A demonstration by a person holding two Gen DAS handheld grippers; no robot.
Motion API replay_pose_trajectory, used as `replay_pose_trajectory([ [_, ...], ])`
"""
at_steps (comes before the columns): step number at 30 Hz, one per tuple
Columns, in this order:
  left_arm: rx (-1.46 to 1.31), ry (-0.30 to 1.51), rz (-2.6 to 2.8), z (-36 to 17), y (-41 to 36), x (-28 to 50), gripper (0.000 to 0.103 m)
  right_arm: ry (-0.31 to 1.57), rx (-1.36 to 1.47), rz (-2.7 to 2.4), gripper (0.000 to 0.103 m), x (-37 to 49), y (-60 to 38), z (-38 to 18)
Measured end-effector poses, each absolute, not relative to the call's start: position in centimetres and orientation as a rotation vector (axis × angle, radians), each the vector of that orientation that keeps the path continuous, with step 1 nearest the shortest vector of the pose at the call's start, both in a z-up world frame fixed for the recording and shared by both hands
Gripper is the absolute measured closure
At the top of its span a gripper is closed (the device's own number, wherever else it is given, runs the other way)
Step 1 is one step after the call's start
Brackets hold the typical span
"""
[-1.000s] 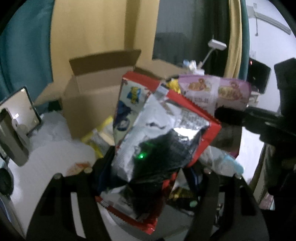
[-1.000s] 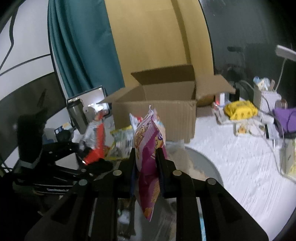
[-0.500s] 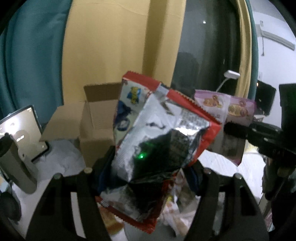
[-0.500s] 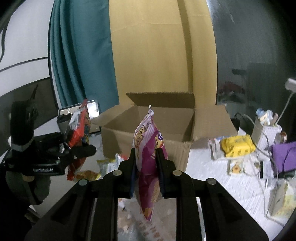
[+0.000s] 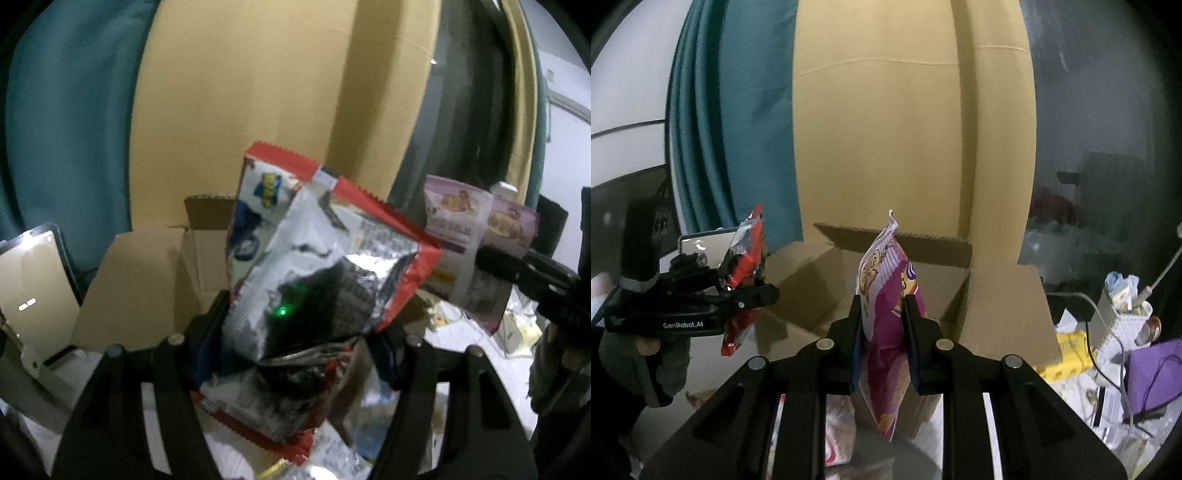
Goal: Organize snacks
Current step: 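Carry both bags over the cardboard box and open both tools to drop them, then grasp the clear bag of nuts with the left tool while the right tool grasps the white bread pack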
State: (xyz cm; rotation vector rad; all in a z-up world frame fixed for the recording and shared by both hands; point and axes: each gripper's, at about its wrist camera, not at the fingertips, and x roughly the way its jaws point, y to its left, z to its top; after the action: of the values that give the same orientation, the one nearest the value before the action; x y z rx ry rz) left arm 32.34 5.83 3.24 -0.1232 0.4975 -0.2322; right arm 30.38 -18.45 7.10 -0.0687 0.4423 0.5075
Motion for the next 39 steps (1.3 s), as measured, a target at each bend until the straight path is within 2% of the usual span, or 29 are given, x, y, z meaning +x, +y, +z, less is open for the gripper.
replay_pose_trajectory([
  [3, -0.122, 0.515, -0.21, 3.1, 6.0, 34.4, 0.034, 0.448, -0.066, 0.496, 0.082, 32.1, -18.1, 7.2],
  [5, -0.136, 0.522, -0.197, 3.0, 6.2, 35.6, 0.03, 0.463, -0.059, 0.476, 0.082, 33.4, -17.7, 6.9],
  [7, -0.155, 0.527, -0.189, 3.0, 6.4, 36.4, 0.01, 0.477, -0.052, 0.458, 0.082, 34.4, -17.5, 6.6],
  [8, -0.163, 0.529, -0.177, 3.1, 6.5, 36.7, 0.005, 0.485, -0.046, 0.451, 0.081, 35.0, -17.3, 6.4],
  [10, -0.184, 0.516, -0.177, 3.4, 6.7, 36.8, 0.003, 0.504, -0.031, 0.436, 0.071, 35.8, -17.2, 6.2],
  [12, -0.198, 0.507, -0.182, 3.7, 6.7, 36.5, 0.003, 0.506, -0.016, 0.437, 0.04, 35.9, -17.3, 6.1],
  [13, -0.197, 0.503, -0.182, 3.8, 6.7, 36.3, 0.003, 0.502, -0.01, 0.444, 0.037, 35.9, -17.3, 6.1],
  [30, -0.19, 0.487, -0.216, 3.8, 4.4, 28.5, 0.003, 0.511, -0.014, 0.46, 0.037, 31.1, -18.3, 6.3],
  [39, -0.152, 0.528, -0.266, 1.9, 0.9, 24.8, 0.003, 0.575, -0.016, 0.461, 0.037, 27.9, -20.7, 4.0],
])
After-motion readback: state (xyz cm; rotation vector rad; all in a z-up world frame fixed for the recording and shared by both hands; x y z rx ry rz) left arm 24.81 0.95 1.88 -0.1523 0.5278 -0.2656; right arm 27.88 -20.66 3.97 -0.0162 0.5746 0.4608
